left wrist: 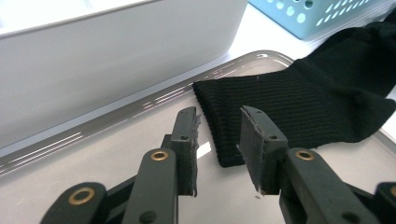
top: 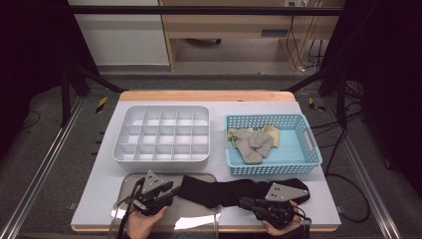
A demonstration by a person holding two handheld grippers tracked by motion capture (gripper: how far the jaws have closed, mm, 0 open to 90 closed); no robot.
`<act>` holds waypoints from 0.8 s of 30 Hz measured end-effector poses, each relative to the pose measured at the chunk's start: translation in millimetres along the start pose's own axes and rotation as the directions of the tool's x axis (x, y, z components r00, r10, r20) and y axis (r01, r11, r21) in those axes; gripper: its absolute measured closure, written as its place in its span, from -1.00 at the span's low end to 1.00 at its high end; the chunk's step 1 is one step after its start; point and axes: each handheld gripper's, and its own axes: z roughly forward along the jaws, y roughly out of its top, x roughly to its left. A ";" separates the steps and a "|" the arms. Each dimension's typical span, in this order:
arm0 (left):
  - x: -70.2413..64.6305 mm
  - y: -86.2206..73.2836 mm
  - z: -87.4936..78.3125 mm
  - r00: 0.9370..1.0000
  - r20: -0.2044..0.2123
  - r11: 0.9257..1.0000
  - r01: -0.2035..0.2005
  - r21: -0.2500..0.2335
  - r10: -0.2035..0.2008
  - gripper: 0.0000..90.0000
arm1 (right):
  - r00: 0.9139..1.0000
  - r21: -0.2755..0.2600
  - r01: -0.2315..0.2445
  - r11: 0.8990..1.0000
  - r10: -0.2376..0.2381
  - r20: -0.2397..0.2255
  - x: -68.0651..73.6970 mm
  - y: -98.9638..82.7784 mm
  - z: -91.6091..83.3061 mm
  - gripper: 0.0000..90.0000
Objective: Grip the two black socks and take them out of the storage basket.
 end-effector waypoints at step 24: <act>-2.4 -0.1 1.2 1.000 0.012 1.000 -0.016 0.004 0.016 0.47 | 0.910 0.024 -0.111 0.994 0.091 0.404 -47.1 3.7 19.2 0.89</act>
